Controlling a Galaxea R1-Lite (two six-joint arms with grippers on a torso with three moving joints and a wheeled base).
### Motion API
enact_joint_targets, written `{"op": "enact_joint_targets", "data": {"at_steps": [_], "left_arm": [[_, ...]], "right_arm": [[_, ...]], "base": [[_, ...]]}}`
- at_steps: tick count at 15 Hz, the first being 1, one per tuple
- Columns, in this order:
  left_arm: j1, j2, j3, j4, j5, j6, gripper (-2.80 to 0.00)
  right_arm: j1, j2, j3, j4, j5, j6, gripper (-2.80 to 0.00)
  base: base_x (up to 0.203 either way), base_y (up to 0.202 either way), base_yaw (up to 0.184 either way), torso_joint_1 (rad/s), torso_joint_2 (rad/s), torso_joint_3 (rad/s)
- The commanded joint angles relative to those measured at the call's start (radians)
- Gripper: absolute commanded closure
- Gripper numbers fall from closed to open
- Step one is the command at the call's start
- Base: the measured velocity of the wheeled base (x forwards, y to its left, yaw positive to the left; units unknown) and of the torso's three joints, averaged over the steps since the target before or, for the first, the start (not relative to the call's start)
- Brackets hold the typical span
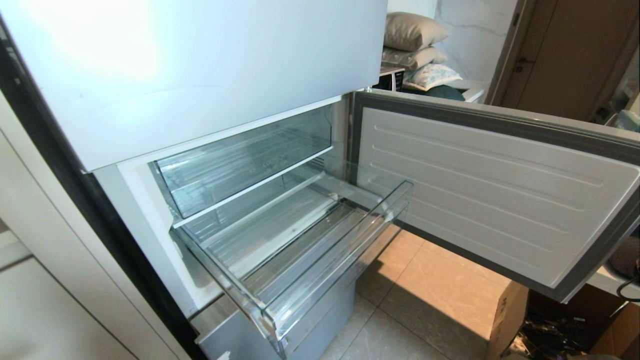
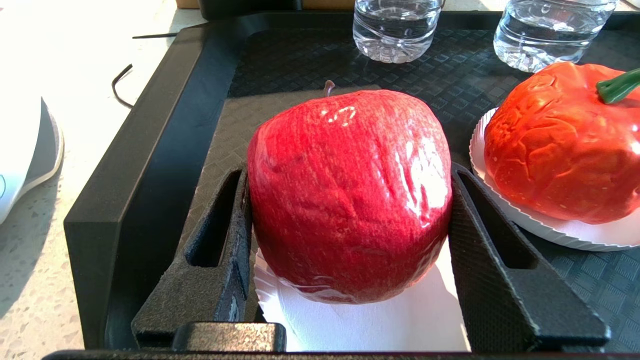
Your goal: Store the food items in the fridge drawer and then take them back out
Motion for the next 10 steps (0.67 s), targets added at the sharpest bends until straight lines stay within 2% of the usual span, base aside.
{"op": "enact_joint_targets", "data": {"at_steps": [1,10], "left_arm": [[0.000,0.000,0.000,0.001,-0.001,0.000,0.00],[0.000,0.000,0.000,0.001,0.000,0.000,0.00]], "right_arm": [[0.000,0.003,0.001,-0.005,0.000,-0.003,0.00],[-0.002,-0.027,0.014,-0.007,-0.001,-0.004,0.00]], "base": [[0.000,0.000,0.000,0.000,0.00,0.000],[0.000,0.000,0.000,0.000,0.00,0.000]]}}
